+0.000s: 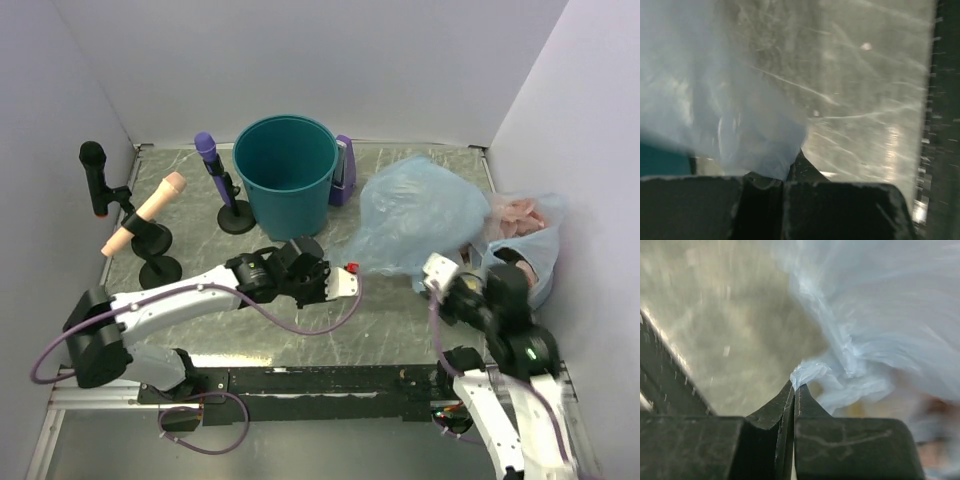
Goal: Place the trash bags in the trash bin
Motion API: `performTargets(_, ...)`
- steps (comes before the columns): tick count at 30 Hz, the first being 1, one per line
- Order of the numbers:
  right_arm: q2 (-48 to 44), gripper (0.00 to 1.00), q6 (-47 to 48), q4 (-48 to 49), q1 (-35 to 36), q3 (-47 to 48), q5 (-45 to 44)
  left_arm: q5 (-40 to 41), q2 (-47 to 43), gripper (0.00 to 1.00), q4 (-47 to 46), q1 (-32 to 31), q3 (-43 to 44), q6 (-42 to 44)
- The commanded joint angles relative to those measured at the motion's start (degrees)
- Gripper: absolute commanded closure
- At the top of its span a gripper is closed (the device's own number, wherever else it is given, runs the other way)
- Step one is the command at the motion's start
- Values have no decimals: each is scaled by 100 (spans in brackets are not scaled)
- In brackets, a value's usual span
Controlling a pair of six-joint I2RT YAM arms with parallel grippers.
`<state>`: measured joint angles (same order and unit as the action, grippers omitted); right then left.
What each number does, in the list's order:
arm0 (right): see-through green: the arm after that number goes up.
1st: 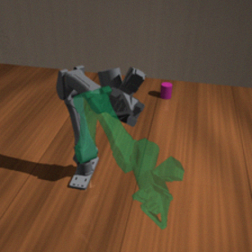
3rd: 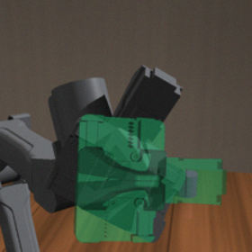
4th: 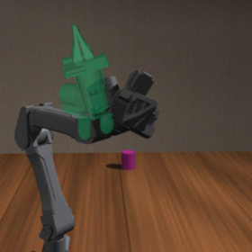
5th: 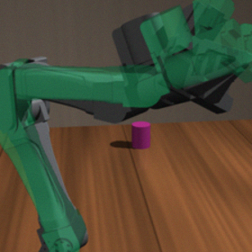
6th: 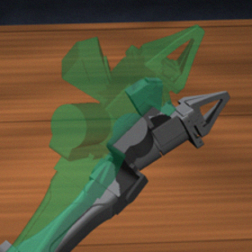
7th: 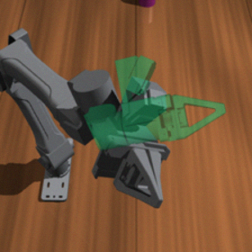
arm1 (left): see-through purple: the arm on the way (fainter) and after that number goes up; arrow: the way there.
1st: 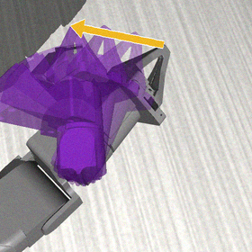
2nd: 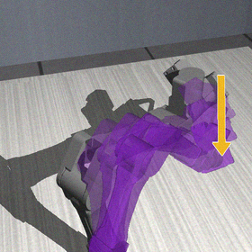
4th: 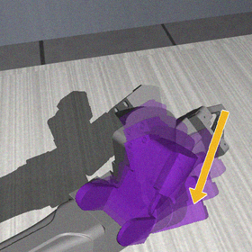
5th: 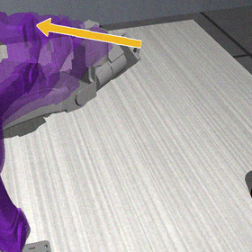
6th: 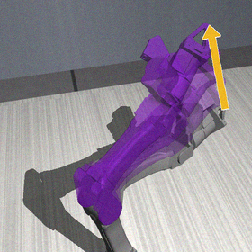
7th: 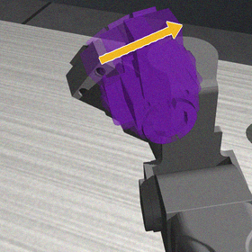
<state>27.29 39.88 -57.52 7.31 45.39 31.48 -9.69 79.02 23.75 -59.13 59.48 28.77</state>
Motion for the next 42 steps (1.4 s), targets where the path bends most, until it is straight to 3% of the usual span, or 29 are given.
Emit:
performTargets(1,-278,100,-364,476,25,1085,377,-209,-731,99,227,-28,853,-802)
performTargets(7,916,100,-1982,1988,25,1981,-457,949,-327,99,-291,147,2126,-1689)
performTargets(11,1953,100,-2352,3025,16,2701,-1853,1644,488,99,-537,578,3479,-2077)
performTargets(15,3034,100,-2327,3939,16,3852,-2682,2154,1403,99,-958,877,4903,-1727)
performTargets(18,3484,100,-2327,4598,16,4713,-2840,2428,1905,99,-1511,991,6097,-1306)
performTargets(20,3529,100,-2362,5117,16,5128,-2736,2508,2046,99,-2327,992,6443,-788)
performTargets(25,3450,100,-2161,6102,148,6016,-2332,2306,1915,99,-4962,711,6506,925)
performTargets(30,3196,100,-1782,6446,183,6421,-1901,1384,1801,99,-6153,96,6524,2525)
performTargets(32,2950,100,-1668,6420,183,5993,-1865,1181,1565,99,-6495,-124,5981,3018)
performTargets(34,2424,100,-1624,6149,183,4943,-1918,1154,1153,99,-6804,-247,4650,3343)
performTargets(36,1862,100,-1335,5771,183,3510,-1866,1172,547,99,-6429,-274,3052,3634)
performTargets(37,1650,100,-1116,5265,183,2764,-1770,1215,222,99,-5730,-257,2286,3774)
performTargets(40,1560,100,-386,2735,192,1398,-1086,1268,-386,99,-1775,-213,999,4354)
performTargets(42,1526,100,237,1153,192,974,-191,1338,-632,99,-175,-239,243,4461)
